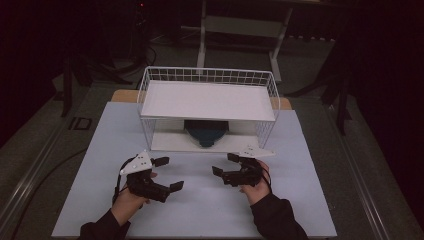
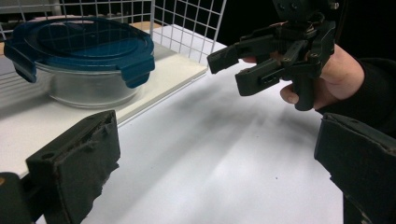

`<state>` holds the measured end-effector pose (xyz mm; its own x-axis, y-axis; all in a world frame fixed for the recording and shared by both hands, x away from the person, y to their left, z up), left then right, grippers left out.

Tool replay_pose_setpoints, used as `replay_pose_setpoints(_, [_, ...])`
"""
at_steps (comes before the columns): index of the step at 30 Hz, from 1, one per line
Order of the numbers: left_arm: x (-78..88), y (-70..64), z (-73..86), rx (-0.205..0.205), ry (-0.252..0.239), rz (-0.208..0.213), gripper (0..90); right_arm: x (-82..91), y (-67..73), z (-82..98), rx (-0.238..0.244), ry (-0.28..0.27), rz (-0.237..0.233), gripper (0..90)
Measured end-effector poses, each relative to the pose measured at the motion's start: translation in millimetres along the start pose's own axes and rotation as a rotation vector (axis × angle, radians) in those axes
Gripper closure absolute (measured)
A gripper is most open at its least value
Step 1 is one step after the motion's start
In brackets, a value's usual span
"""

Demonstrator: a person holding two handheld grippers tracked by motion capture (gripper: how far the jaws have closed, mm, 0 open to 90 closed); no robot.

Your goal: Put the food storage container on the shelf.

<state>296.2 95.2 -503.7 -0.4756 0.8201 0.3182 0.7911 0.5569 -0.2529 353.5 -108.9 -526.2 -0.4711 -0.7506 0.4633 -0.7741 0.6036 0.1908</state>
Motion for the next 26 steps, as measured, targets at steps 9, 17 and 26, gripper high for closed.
replay_pose_setpoints(9, [3.9, 0.5, 8.0, 0.01, 0.01, -0.008, 0.5, 21.7, 2.9, 12.5, 0.005, -0.009, 0.003, 16.6])
replay_pose_setpoints(17, [0.5, -3.0, 14.2, -0.011, 0.031, 0.011, 0.5, 37.7, 2.3, 32.3, -0.005, 0.009, 0.003, 16.8])
replay_pose_setpoints(26, [-3.2, -8.2, 15.1, -0.029, 0.035, 0.027, 0.5, 40.9, -2.9, 35.3, 0.008, 0.005, 0.028, 16.9])
Point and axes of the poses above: each handheld gripper's, and its own axes: x roughly backward along the jaws, z roughly out of its underside, y roughly to its left, the point moved 8 cm from there along -x, roughly forward along the jaws, and after that the axes turned 3 degrees about x, right-handed, at the moved point
